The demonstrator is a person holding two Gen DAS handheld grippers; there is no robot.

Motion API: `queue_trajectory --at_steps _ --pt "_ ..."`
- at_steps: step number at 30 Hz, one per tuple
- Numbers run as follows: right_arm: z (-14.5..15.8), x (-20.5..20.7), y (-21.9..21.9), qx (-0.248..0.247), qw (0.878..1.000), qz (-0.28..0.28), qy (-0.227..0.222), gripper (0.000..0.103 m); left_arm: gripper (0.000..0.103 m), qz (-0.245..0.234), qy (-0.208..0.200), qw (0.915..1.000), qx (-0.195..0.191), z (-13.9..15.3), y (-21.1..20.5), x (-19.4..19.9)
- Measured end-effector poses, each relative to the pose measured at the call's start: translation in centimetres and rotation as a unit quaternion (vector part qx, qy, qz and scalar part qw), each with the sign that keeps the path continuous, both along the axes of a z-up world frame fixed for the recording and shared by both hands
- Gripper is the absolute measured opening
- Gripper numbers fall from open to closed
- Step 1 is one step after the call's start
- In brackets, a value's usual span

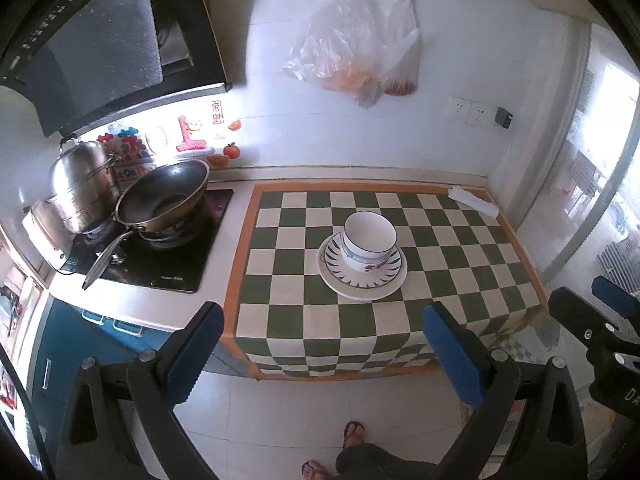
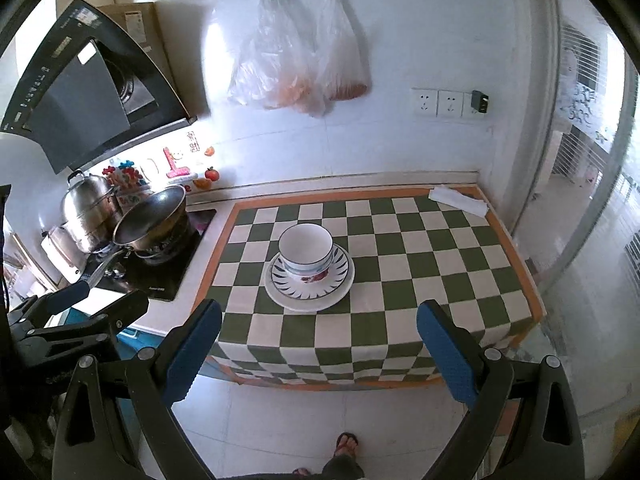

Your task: Organize plates and bowls

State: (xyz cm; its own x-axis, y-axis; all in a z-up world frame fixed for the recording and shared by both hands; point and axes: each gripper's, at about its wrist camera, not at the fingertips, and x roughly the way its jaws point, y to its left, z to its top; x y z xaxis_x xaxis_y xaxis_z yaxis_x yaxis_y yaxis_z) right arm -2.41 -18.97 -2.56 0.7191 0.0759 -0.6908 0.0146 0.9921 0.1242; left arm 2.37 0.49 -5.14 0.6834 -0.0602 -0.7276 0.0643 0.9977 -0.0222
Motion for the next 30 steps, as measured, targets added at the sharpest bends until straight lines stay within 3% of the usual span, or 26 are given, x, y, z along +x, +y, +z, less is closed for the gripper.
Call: queue_trajectory --at_steps 10,30 --pt "0.5 -4.6 1.4 -0.007 1.0 -0.016 -0.005 0.1 0.102 -0.001 -0.016 0.9999 0.002 0.5 1.3 -3.6" --pt "-0.3 -5.1 1.2 -0.017 1.0 -0.02 0.007 0.101 0.102 0.015 -0.002 0.9999 -0.003 0.0 1.4 -5.1"
